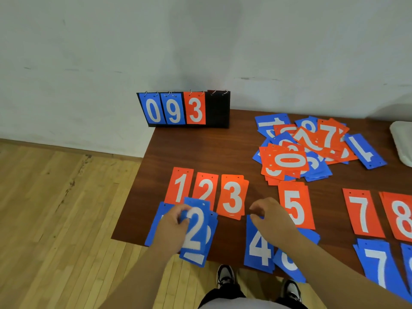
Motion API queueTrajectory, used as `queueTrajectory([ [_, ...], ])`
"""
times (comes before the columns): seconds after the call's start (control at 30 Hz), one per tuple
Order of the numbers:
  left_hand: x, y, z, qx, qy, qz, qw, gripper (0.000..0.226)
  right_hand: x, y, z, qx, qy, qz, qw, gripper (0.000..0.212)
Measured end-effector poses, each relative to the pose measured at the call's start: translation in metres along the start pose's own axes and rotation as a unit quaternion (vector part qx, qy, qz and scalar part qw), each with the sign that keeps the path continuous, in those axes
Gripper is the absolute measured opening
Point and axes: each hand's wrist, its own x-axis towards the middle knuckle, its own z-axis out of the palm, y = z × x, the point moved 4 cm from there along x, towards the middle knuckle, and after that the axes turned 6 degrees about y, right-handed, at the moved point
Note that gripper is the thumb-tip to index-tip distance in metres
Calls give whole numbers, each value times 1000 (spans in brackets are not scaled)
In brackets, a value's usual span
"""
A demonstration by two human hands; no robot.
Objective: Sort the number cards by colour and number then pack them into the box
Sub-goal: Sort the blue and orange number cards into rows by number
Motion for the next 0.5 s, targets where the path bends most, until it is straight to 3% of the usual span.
queueTrajectory([
  [0.23,8,-34,41,160,-85,75,981,29,-5,10,15,-10,-32,26,999,14],
  [0.4,7,-36,47,286,-27,131,949,26,-5,17,20,-13,-39,50,998,15],
  [0.5,5,-33,46,308,-14,130,942,26,-5,21,21,-16,-40,53,998,16],
])
